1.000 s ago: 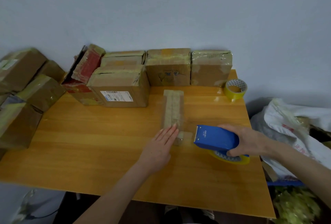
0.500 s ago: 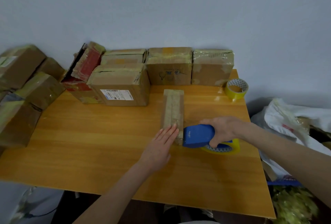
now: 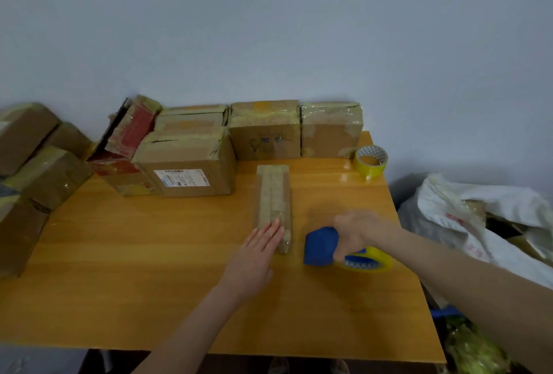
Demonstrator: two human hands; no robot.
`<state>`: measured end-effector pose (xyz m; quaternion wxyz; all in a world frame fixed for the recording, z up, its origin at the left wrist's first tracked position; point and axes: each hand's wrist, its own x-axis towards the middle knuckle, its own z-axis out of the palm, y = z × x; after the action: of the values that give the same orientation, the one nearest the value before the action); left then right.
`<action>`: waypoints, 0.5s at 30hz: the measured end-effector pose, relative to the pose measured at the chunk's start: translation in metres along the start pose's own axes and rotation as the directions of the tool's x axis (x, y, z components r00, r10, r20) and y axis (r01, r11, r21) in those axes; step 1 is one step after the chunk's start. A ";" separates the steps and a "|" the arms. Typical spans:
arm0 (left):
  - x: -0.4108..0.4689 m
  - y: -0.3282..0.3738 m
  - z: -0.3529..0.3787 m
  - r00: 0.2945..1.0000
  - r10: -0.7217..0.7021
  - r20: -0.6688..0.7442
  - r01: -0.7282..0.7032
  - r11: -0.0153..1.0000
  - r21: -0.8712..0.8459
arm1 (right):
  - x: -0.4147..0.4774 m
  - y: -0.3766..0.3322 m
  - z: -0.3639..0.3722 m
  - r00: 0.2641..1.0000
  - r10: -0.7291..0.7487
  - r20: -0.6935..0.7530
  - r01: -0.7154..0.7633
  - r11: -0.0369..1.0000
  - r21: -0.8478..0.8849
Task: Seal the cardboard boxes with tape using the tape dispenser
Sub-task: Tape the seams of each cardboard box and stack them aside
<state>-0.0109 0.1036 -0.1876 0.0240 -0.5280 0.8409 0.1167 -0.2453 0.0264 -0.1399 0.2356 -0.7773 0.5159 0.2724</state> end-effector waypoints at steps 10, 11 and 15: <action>0.004 0.001 -0.001 0.999 0.032 -0.020 -0.033 0.999 -0.012 | 0.022 0.039 0.036 0.915 0.402 -0.024 0.035 -0.021 0.999; 0.005 0.002 -0.002 0.999 0.030 -0.014 -0.030 0.999 -0.015 | 0.029 0.037 0.042 0.919 0.392 0.035 0.027 -0.153 0.988; 0.006 0.004 -0.009 0.999 0.007 -0.036 -0.013 0.985 -0.171 | 0.044 0.023 0.052 0.936 0.321 0.143 -0.020 -0.358 0.933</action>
<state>-0.0168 0.0977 -0.1795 -0.0369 -0.5260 0.8306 0.1793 -0.2620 0.0222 -0.2091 0.6716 -0.1900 0.6493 -0.3019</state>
